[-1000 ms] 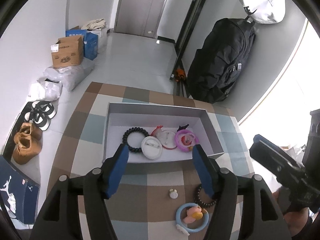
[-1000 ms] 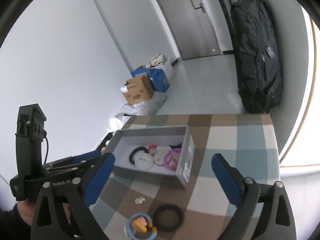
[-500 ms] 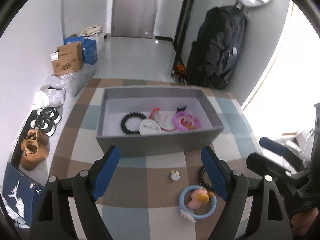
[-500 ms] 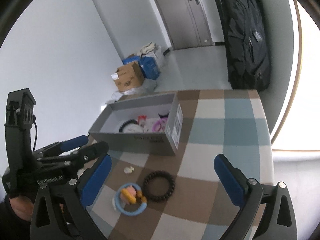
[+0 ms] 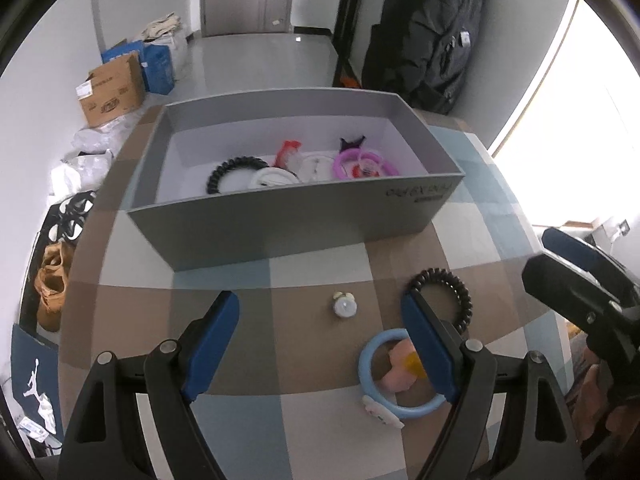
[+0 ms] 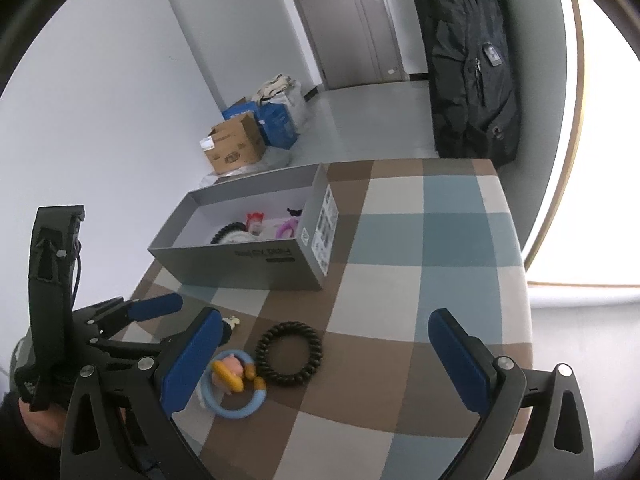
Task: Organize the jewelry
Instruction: 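Withdraw both grippers from the box back over the table, then grasp the small white charm with the left gripper while the right grasps the black coil hair tie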
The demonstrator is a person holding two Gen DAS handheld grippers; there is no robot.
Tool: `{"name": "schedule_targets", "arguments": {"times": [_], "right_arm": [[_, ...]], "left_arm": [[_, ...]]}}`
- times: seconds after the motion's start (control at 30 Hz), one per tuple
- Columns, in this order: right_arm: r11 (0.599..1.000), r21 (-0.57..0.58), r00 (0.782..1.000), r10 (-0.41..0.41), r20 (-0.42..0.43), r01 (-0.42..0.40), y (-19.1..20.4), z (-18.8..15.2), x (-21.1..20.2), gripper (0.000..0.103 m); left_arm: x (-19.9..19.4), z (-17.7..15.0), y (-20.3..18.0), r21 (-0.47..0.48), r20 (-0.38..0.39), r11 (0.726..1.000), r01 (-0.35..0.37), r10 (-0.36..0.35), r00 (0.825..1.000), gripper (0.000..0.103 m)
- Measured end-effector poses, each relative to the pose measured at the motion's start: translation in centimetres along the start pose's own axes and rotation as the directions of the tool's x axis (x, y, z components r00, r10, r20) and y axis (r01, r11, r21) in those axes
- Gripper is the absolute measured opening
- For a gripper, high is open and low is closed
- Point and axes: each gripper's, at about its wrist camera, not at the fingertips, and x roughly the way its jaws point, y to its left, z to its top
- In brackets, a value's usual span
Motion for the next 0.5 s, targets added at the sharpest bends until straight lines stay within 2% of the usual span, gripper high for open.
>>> {"name": "schedule_targets", "arguments": {"times": [0.1,0.23,0.3,0.37,0.43,0.5], "right_arm": [[1.0,0.001,1.0,0.0,-0.004,0.0,-0.1,-0.05,0.11,0.103],[1.0,0.011,1.0,0.001,-0.008,-0.001,-0.35,-0.07,0.16,0.103],[1.0,0.015,1.0,0.001,-0.01,-0.001,-0.46,-0.09,0.19,0.103],[1.0,0.02,1.0,0.002,-0.011,-0.002,-0.55,-0.11,0.18,0.103],[1.0,0.023,1.0,0.003,-0.011,-0.003,-0.6,-0.12,0.16,0.103],[1.0,0.025,1.0,0.004,-0.012,-0.004,-0.62,-0.11,0.22,0.103]], "left_arm": [[0.39,-0.02,-0.36,0.019,-0.022,1.0,0.01,-0.009,1.0,0.08],[0.78,0.04,-0.13,-0.014,-0.042,0.999,0.052,-0.053,0.998,0.079],[1.02,0.06,0.11,-0.035,-0.056,0.997,0.069,-0.07,0.996,0.067],[0.93,0.16,0.07,-0.037,-0.049,0.997,0.074,-0.075,0.996,0.061],[0.97,0.26,-0.02,-0.037,-0.051,0.997,0.066,-0.068,0.996,0.052],[1.1,0.39,-0.22,-0.023,-0.051,0.999,0.044,-0.045,0.998,0.04]]}}
